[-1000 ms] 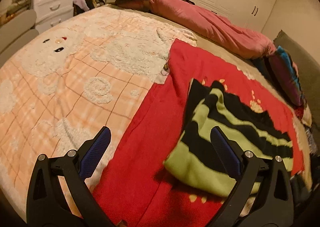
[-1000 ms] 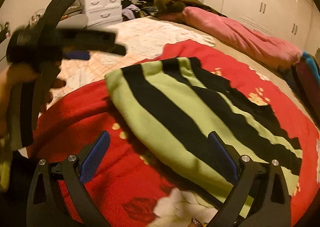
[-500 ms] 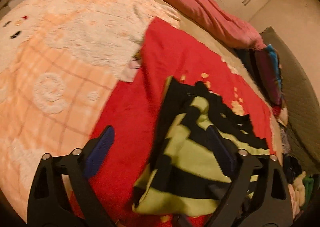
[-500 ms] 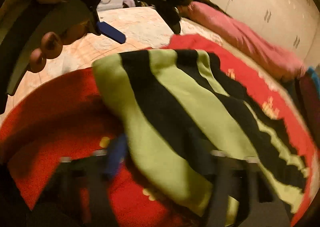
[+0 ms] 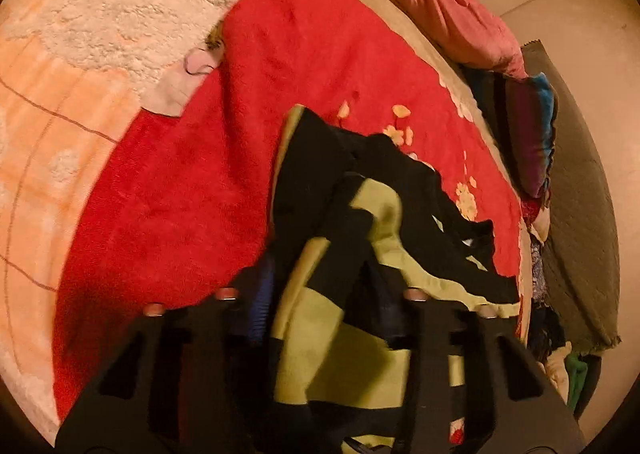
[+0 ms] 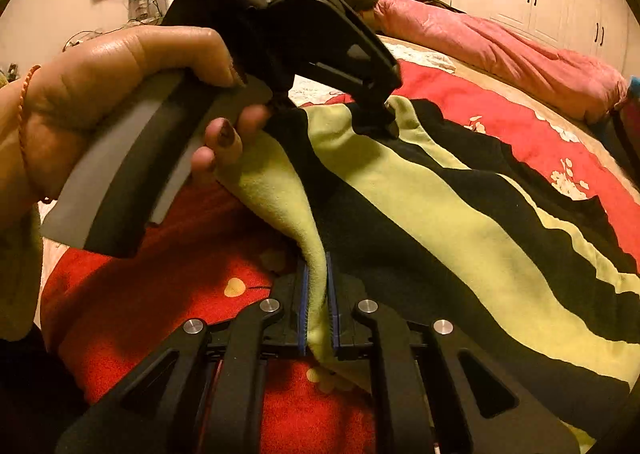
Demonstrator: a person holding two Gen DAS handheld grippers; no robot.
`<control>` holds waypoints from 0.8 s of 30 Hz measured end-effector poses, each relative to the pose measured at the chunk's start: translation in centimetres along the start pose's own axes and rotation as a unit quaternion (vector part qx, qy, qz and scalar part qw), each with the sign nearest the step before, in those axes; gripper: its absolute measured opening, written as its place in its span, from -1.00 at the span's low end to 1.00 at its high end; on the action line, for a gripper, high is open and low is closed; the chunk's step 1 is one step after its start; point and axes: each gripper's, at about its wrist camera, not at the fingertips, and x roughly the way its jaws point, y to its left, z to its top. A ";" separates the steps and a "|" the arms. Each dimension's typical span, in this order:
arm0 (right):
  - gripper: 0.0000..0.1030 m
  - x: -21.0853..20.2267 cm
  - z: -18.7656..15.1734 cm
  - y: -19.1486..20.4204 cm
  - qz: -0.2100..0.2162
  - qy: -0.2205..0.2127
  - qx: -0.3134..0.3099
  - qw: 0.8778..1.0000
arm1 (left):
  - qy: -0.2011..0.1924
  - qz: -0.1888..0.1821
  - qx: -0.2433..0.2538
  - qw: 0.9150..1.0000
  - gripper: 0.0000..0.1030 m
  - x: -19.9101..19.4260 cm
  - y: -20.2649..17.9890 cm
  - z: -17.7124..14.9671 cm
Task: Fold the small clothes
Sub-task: 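Grasp the shirt end with the right gripper and lift it over the shirt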
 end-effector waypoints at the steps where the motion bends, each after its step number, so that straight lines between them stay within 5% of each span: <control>1: -0.86 0.1 0.0 -0.1 0.002 0.001 0.002 1.000 | -0.004 -0.001 0.004 1.000 -0.62 -0.2 -0.2 -0.2; 4: -0.87 -0.2 0.2 -0.8 0.015 -0.002 0.014 1.000 | -0.016 -0.012 0.007 1.000 -0.79 -1.0 -0.9 -0.5; 11: -0.88 -4.7 0.6 -2.5 0.021 -0.055 0.032 0.998 | -0.044 -0.037 0.032 0.998 -0.84 -4.2 -5.4 -1.2; 24: -0.90 -15.9 -3.6 -9.7 -0.024 -0.124 0.109 0.986 | -0.044 -0.072 0.106 0.991 -0.84 -4.1 -19.6 -5.4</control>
